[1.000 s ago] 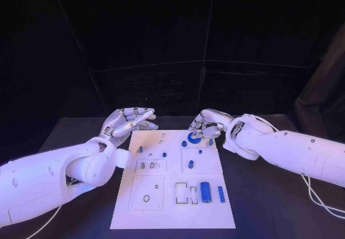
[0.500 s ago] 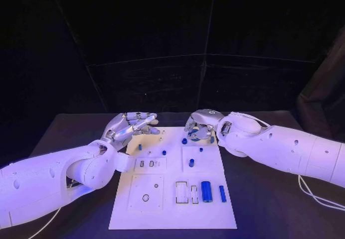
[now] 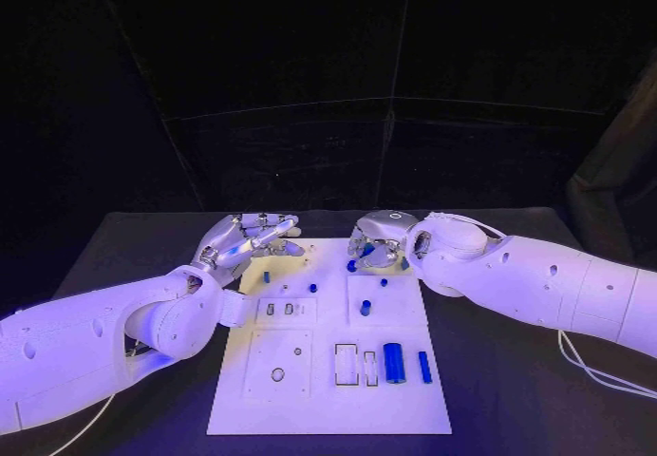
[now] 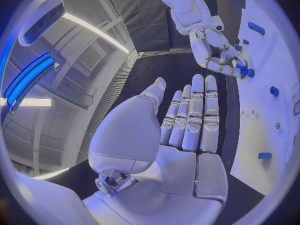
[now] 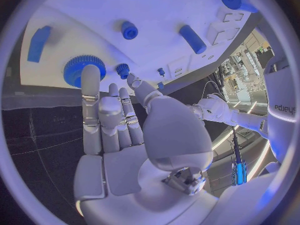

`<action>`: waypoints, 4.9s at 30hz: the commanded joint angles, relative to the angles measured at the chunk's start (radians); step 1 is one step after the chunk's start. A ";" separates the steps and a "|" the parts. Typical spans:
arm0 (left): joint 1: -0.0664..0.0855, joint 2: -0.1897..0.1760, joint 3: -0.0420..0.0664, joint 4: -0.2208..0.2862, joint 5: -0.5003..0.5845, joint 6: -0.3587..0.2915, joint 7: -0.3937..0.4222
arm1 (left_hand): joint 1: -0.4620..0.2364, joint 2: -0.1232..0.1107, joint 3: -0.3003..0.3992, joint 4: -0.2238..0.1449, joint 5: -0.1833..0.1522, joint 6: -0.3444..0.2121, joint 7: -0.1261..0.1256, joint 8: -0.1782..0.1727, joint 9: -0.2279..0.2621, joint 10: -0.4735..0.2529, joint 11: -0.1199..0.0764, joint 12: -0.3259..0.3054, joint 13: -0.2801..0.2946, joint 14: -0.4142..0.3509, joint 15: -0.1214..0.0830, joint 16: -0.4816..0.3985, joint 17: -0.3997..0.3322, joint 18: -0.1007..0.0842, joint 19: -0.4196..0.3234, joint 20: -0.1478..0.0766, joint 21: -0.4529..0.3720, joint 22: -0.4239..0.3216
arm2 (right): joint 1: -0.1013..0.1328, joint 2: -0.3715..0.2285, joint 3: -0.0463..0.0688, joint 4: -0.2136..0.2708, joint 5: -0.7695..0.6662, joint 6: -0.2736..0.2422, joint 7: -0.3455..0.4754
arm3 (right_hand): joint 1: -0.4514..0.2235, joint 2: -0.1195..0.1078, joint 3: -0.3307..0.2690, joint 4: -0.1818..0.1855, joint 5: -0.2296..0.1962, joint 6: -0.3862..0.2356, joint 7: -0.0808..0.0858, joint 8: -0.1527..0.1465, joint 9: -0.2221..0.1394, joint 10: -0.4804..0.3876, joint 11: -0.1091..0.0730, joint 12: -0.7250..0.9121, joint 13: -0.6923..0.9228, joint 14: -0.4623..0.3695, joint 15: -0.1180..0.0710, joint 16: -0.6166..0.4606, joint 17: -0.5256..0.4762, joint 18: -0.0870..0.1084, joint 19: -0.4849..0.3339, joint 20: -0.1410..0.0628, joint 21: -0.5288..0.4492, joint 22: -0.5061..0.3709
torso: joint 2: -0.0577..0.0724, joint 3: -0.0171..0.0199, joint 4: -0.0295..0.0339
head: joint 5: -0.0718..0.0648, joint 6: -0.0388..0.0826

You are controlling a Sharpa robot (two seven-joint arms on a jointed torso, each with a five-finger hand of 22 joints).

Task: Assemble the parts on the task board

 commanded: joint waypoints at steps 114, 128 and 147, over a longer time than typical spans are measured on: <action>0.009 -0.011 0.001 -0.017 0.045 0.029 -0.029 | -0.016 0.006 0.008 -0.026 -0.002 -0.008 0.014 -0.023 -0.001 -0.009 0.011 -0.019 -0.002 -0.012 0.013 -0.018 0.015 0.004 0.012 0.007 -0.029 -0.014 | 0.003 0.258 0.001 -0.259 -0.053 -0.142 -0.003 | 0.005 -0.075 0.204 0.073 -0.091 -0.120 0.030 -0.005 -0.003 -0.160 0.033 -0.003 -0.002 -0.021 0.028 0.065 -0.007 0.012 -0.116 0.035 0.141 0.073 | 0.037 -0.0090 0.0217 | 0.015 0.010; 0.010 -0.023 0.001 -0.020 0.045 0.038 -0.036 | -0.016 0.006 0.009 -0.027 -0.002 -0.009 0.014 -0.024 -0.001 -0.010 0.011 -0.020 -0.003 -0.013 0.013 -0.018 0.016 0.004 0.012 0.007 -0.030 -0.014 | 0.013 0.033 0.007 -0.047 0.113 -0.186 -0.057 | -0.012 -0.073 0.119 0.127 -0.068 -0.067 -0.001 0.019 0.008 0.112 -0.027 0.193 0.078 0.023 -0.015 0.170 0.162 -0.003 -0.058 0.002 0.201 0.163 | 0.033 -0.0057 0.0109 | 0.013 0.016; 0.013 -0.023 0.001 -0.054 0.045 0.049 -0.036 | -0.013 0.009 0.013 -0.034 -0.002 -0.009 0.013 -0.025 -0.001 -0.012 0.010 -0.019 -0.002 -0.017 0.014 -0.021 0.018 0.004 0.011 0.008 -0.035 -0.016 | 0.023 -0.112 0.015 0.028 0.229 0.010 -0.209 | 0.031 -0.074 -0.218 0.344 0.030 -0.147 -0.002 0.017 0.004 0.011 -0.030 0.716 0.574 0.038 -0.019 0.277 0.320 -0.030 0.011 -0.009 0.310 0.322 | 0.033 -0.0027 0.0029 | 0.011 0.010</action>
